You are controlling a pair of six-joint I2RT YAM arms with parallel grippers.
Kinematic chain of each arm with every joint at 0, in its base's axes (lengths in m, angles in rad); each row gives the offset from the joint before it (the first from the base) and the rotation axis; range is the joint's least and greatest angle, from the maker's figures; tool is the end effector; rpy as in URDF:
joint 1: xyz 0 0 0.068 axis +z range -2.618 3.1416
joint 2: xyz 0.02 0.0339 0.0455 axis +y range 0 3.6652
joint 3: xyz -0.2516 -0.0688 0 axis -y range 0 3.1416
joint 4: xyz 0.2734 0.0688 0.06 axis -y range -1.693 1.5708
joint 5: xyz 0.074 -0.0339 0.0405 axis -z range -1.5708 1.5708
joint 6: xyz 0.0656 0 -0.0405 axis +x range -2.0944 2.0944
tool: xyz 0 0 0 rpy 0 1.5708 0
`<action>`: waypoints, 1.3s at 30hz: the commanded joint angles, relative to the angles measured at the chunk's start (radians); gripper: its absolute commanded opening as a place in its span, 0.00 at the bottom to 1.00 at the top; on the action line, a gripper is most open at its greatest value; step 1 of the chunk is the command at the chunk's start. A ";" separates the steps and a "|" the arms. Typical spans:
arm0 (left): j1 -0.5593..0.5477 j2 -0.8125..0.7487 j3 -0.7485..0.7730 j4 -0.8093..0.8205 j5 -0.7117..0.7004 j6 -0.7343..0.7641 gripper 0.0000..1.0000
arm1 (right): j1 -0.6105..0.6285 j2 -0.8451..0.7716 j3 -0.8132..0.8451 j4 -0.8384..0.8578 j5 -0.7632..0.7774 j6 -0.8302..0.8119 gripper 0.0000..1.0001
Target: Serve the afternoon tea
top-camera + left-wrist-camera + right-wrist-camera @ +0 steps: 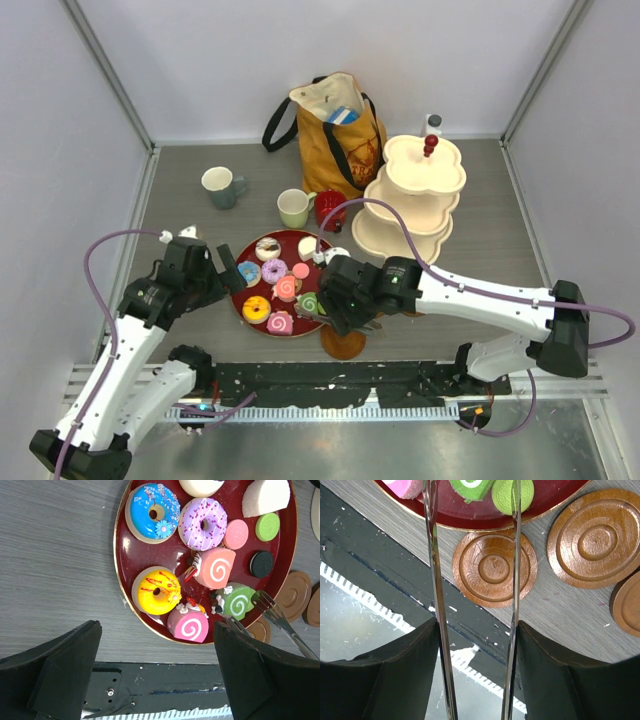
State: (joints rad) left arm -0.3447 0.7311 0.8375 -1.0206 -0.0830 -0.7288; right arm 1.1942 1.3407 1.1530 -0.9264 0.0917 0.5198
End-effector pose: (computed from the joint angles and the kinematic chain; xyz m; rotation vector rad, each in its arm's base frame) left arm 0.1743 -0.0568 0.2598 -0.5148 2.4614 -0.3482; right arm 0.1173 0.2803 0.2414 -0.8811 2.6018 0.4000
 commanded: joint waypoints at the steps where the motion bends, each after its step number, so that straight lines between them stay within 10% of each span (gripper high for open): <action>1: 0.006 -0.018 0.000 0.045 0.019 0.014 1.00 | 0.010 0.029 0.065 0.043 0.020 0.006 0.66; 39: 0.006 -0.047 -0.008 0.040 0.006 -0.004 1.00 | 0.030 -0.051 0.040 0.078 0.106 0.065 0.22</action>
State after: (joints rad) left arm -0.3447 0.6952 0.8291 -1.0035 -0.0776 -0.7292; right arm 1.2167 1.3136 1.1938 -0.8902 0.1699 0.5564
